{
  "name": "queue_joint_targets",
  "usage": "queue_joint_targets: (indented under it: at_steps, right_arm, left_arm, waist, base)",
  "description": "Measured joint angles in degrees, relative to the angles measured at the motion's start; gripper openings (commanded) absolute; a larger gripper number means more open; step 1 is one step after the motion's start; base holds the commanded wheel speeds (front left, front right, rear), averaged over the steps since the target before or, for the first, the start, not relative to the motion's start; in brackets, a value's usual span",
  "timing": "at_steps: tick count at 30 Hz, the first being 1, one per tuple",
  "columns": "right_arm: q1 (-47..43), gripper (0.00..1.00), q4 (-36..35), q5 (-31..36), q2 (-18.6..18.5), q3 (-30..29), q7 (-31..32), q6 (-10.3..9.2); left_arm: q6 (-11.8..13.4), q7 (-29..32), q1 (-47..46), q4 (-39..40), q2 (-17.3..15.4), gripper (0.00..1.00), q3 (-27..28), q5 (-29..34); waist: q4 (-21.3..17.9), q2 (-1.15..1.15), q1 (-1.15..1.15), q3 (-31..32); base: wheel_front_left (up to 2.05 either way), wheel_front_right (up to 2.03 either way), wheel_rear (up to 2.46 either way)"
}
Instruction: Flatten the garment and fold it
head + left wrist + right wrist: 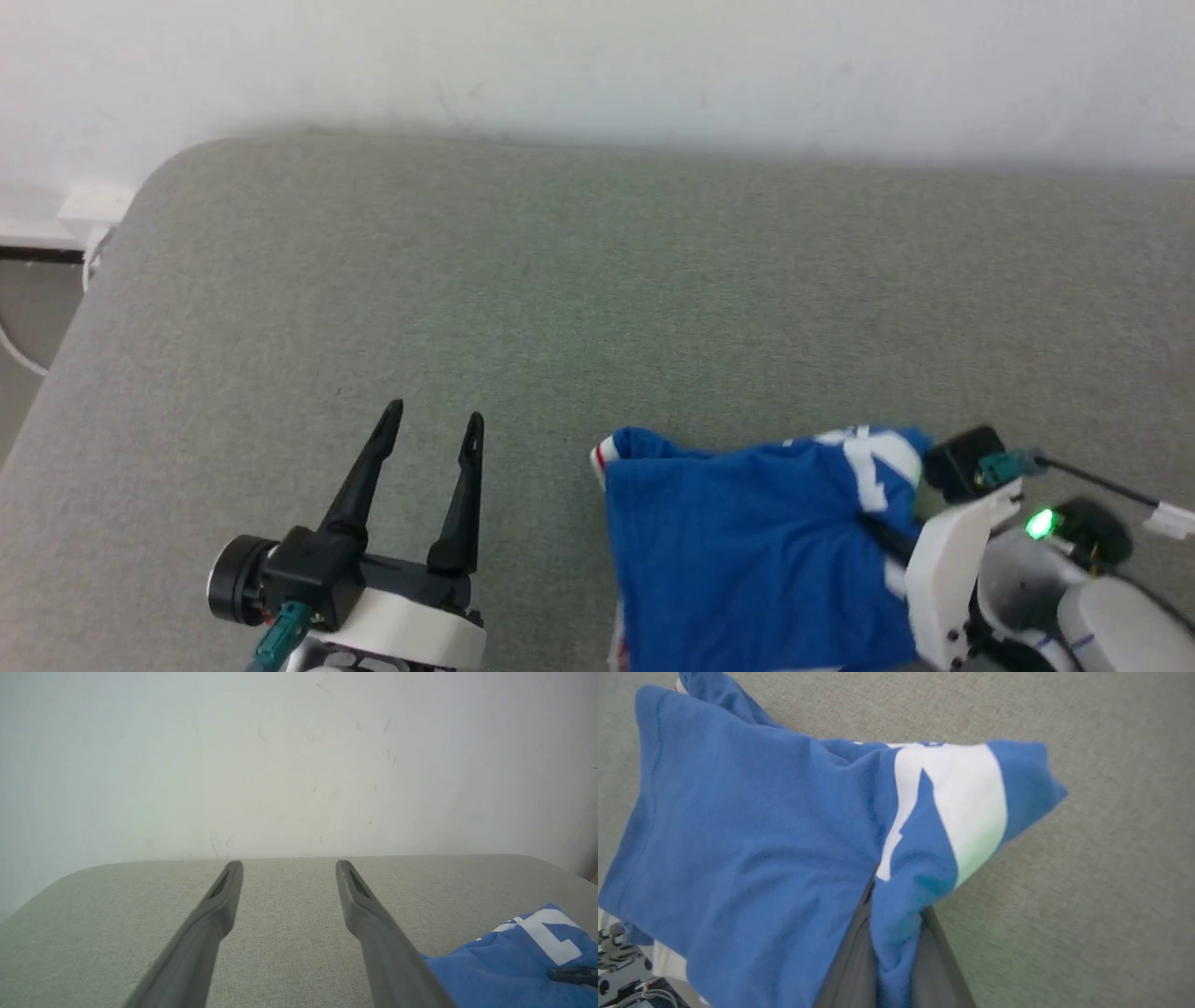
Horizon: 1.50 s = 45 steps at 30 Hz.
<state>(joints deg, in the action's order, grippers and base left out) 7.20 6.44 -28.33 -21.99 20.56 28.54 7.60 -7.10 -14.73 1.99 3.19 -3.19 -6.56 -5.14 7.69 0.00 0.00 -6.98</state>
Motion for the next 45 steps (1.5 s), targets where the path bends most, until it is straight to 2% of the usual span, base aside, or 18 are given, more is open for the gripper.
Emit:
queue_joint_targets:
  at_steps: [5, 12, 18, 23, 25, 26, 27, 32, 38, 45]
  right_arm:
    - [8.2, 0.0, -2.9, 9.1, -7.3, 4.8, 1.8, 0.0]
    - [18.0, 0.0, -4.8, 11.4, -17.7, 11.5, 5.7, 0.01]
    - [22.6, 0.0, -3.4, 11.2, -26.0, 12.1, 4.9, 0.01]
    - [23.1, 0.0, 1.9, 11.1, -30.7, 9.4, 1.5, 0.02]
    - [23.0, 0.0, 3.4, 11.1, -31.4, 8.3, 0.6, 0.01]
    - [22.9, 0.0, 6.2, 11.3, -32.3, 5.7, -1.7, 0.02]
    - [22.9, 0.0, 6.2, 11.3, -32.3, 5.7, -1.7, 0.02]
    - [22.4, 0.0, 14.3, 13.5, -33.4, -1.5, -7.8, 0.02]
    - [21.8, 0.0, 22.7, 17.8, -33.4, -10.5, -13.9, 0.02]
    - [21.8, 0.0, 27.3, 24.9, -31.8, -17.0, -19.8, 0.02]
  left_arm:
    - [0.0, 0.0, 0.2, 0.5, 0.0, 1.0, -2.2, 0.0]
    - [0.1, 0.0, -1.5, 2.5, 0.2, 1.0, -4.4, -0.4]
    - [0.1, 0.0, -6.4, 4.2, 0.3, 1.0, -5.1, -0.7]
    - [0.1, 0.0, -10.3, 5.5, 0.3, 1.0, -5.7, -0.1]
    - [0.1, 0.0, -10.9, 5.8, 0.3, 1.0, -5.8, 0.0]
    - [0.1, 0.0, -12.1, 6.4, 0.3, 1.0, -6.1, 0.2]
    - [0.1, 0.0, -12.1, 6.4, 0.3, 1.0, -6.1, 0.2]
    - [0.0, 0.0, -14.3, 7.2, -0.3, 1.0, -6.8, 0.2]
    - [0.0, 0.0, -16.2, 7.8, -0.7, 1.0, -8.0, 0.2]
    - [0.0, 0.0, -16.6, 8.4, -0.8, 1.0, -8.7, 0.2]
  waist:
    - [-3.9, 0.0, 0.0, 0.1]
    - [-11.1, 0.0, 0.0, -2.2]
    - [-16.1, 0.0, 0.01, -7.0]
    - [-18.4, 0.0, 0.01, -12.3]
    - [-18.6, 0.0, 0.01, -13.4]
    - [-19.1, 0.0, 0.02, -15.6]
    - [-19.1, 0.0, 0.02, -15.6]
    - [-19.6, 0.0, 0.02, -20.7]
    - [-18.7, 0.0, 0.02, -25.7]
    - [-16.2, 0.0, 0.01, -28.5]
  base:
    - [0.0, 0.0, 0.0]
    - [0.0, 0.0, 0.0]
    - [0.0, 0.0, 0.0]
    - [0.0, 0.0, 0.0]
    - [0.0, 0.0, 0.0]
    - [0.0, 0.0, 0.0]
    - [0.0, 0.0, 0.0]
    - [0.0, 0.0, 0.0]
    - [0.0, 0.0, 0.0]
    - [0.0, 0.0, 0.0]
